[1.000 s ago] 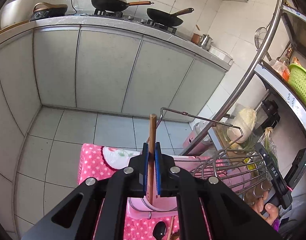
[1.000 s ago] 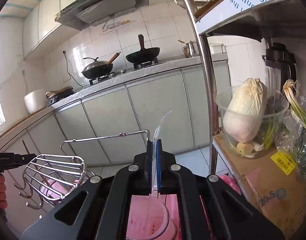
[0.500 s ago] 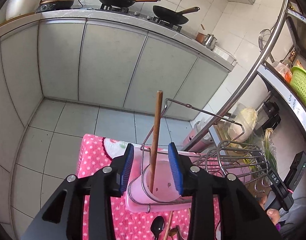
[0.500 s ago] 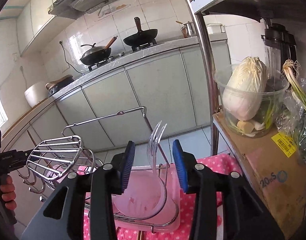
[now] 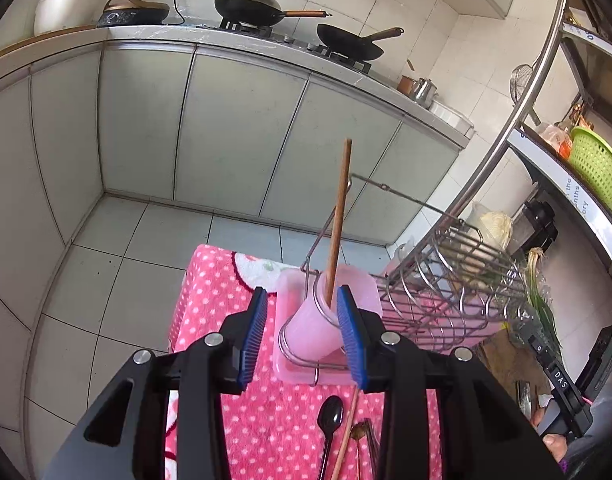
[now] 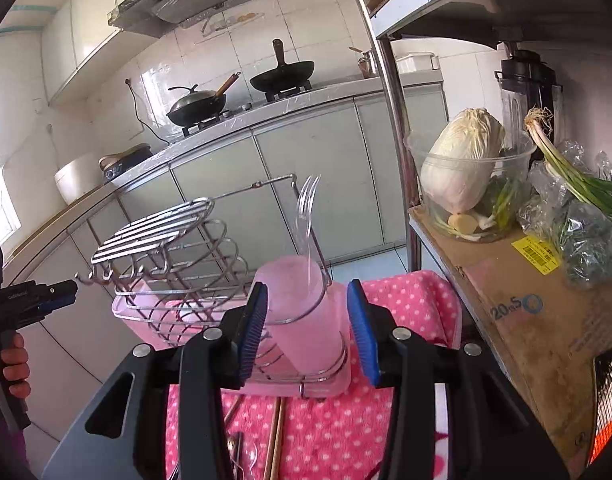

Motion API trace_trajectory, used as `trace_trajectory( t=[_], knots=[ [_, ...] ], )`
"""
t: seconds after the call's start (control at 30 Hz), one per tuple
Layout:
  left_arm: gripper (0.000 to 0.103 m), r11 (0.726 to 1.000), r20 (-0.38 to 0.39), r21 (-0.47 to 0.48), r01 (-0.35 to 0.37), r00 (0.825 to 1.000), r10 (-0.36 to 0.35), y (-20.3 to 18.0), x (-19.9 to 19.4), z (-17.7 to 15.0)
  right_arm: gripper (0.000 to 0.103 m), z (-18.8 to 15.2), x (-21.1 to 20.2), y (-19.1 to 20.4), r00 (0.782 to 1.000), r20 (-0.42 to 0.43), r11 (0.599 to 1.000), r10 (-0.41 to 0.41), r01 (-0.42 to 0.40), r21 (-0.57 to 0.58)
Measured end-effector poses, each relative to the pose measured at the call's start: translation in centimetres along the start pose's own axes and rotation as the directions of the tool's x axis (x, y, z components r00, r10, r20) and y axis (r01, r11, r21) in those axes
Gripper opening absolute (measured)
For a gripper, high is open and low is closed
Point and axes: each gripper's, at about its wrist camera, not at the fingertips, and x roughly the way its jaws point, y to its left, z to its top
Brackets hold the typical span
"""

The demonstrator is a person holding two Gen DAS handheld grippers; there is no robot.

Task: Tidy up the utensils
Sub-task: 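Move both open tools back down to the loose utensils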

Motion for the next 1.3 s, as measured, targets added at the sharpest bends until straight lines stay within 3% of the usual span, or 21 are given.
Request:
trace_trajectory(
  t=[0.2, 0.33, 0.47, 0.53, 0.63, 0.77, 0.97, 1.3],
  knots=[
    [0.035, 0.999, -0.103, 0.033, 0.021, 0.995, -0.018, -0.6, 1.2, -4.1, 0.049, -3.3, -0.1, 0.1, 0.995, -0.102, 1.0, 0.019, -0.018, 0.014],
    [0.035, 0.998, -0.177, 0.05, 0.022, 0.984, -0.013, -1.1, 2.8, -6.7, 0.049, -5.1, 1.3, -0.4, 0.975, -0.217, 0.997, 0.057, -0.042, 0.07],
    [0.035, 0.999, -0.236, 0.045, 0.029, 0.972, -0.017, -1.2, 4.3, -8.8, 0.047, -7.3, 3.8, -0.5, 0.929, -0.359, 0.992, 0.087, -0.048, 0.117],
    [0.035, 0.998, -0.259, 0.045, 0.033, 0.966, -0.02, -1.1, 4.8, -9.7, 0.033, -8.5, 5.2, -0.3, 0.898, -0.43, 0.991, 0.097, -0.048, 0.124],
    [0.035, 0.998, -0.29, 0.045, 0.038, 0.957, -0.024, -0.9, 5.5, -11.0, 0.022, -9.9, 7.4, 0.1, 0.849, -0.517, 0.99, 0.108, -0.042, 0.137],
    [0.035, 0.998, -0.317, 0.036, 0.046, 0.948, -0.033, -0.5, 6.1, -11.9, 0.02, -11.1, 9.9, 0.8, 0.798, -0.592, 0.989, 0.113, -0.035, 0.142],
    [0.035, 0.998, -0.33, 0.01, 0.055, 0.943, -0.049, 0.6, 6.4, -12.6, 0.02, -12.1, 12.1, 1.7, 0.754, -0.655, 0.996, 0.059, -0.001, 0.089],
    [0.035, 0.997, -0.352, -0.004, 0.076, 0.933, -0.073, 1.1, 7.1, -13.3, 0.02, -12.4, 14.2, 4.8, 0.715, -0.697, 0.999, -0.052, 0.04, -0.034]
  ],
)
